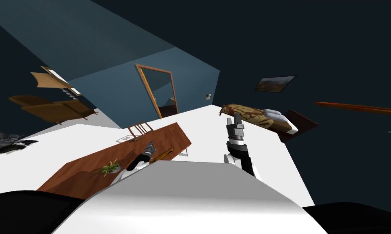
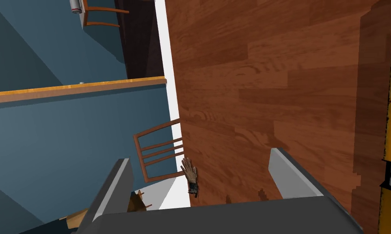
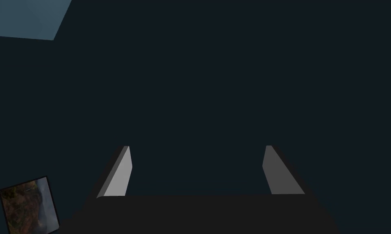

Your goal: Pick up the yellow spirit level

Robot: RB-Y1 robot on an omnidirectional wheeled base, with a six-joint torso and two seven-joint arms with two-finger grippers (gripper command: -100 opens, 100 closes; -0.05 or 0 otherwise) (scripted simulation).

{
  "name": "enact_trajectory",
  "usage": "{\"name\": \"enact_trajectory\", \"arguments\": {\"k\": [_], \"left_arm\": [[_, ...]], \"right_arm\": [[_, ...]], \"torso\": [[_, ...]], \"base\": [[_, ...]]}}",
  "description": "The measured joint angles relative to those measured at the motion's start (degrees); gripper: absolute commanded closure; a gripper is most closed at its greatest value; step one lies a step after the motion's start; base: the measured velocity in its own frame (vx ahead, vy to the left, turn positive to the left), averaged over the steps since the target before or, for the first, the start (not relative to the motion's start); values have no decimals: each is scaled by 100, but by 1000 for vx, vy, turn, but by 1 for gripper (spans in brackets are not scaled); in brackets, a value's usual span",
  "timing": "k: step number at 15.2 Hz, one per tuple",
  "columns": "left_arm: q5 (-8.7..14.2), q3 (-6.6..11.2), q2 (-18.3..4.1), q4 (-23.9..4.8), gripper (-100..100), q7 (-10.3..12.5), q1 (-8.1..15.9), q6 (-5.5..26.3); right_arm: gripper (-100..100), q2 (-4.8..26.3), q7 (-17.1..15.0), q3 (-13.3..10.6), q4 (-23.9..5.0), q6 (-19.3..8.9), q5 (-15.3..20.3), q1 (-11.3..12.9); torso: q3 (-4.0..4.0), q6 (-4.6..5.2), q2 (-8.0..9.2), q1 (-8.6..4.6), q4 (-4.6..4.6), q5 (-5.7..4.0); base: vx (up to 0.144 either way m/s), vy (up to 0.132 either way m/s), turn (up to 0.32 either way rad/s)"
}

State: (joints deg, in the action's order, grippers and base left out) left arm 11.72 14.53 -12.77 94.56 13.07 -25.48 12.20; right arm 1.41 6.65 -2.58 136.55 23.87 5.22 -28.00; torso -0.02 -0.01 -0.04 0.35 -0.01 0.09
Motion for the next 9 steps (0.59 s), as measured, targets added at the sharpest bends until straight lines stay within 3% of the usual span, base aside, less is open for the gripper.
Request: {"name": "enact_trajectory", "arguments": {"k": [2, 9], "left_arm": [[134, 69, -70, -259, -100, 95, -6, 164], [374, 304, -91, -744, -100, 339, 31, 893]], "right_arm": [[0, 0, 0, 0, 0, 0, 0, 1], [0, 0, 0, 0, 0, 0, 0, 0]], "torso": [[-1, 4, -1, 5, 0, 0], [-3, -1, -5, 5, -1, 0]], "base": [[-39, 53, -263], [-42, 50, -273]]}}
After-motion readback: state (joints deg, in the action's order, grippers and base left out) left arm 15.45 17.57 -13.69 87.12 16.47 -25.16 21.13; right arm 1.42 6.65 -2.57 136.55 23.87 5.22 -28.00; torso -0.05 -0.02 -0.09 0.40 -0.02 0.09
